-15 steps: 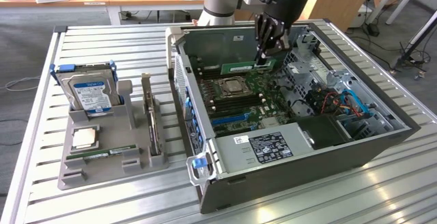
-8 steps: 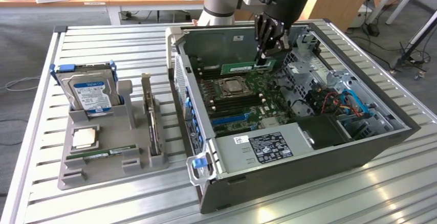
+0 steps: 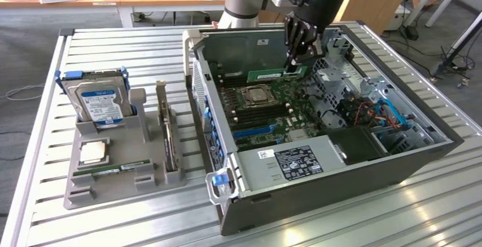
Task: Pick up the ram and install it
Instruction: 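Insert the ram into the slot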
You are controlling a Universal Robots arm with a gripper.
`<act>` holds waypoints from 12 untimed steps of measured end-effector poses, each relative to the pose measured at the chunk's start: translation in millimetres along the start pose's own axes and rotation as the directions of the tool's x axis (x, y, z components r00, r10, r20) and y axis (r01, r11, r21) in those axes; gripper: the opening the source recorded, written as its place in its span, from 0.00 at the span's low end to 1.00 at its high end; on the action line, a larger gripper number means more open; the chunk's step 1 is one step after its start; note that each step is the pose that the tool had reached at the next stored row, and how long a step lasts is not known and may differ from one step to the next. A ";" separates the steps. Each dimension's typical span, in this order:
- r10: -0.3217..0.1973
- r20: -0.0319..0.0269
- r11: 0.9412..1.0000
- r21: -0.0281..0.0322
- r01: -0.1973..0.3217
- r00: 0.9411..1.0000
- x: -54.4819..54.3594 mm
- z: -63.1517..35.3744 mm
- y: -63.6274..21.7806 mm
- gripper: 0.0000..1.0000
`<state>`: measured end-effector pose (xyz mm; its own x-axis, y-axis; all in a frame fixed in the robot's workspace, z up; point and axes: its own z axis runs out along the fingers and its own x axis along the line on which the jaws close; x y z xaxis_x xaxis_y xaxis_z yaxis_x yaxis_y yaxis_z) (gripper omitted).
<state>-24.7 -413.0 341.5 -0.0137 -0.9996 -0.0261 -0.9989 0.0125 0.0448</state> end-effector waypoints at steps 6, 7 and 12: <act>0.000 0.000 1.000 0.000 0.000 1.000 0.2 5.2 -0.2 0.12; 0.000 0.000 1.000 0.000 0.000 1.000 0.2 6.4 -0.3 0.12; 0.000 0.000 1.000 0.000 0.000 1.000 0.3 11.6 -0.5 0.12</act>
<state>-24.7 -413.1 330.0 -0.0136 -0.9996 -0.0258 -0.9989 0.0124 0.0449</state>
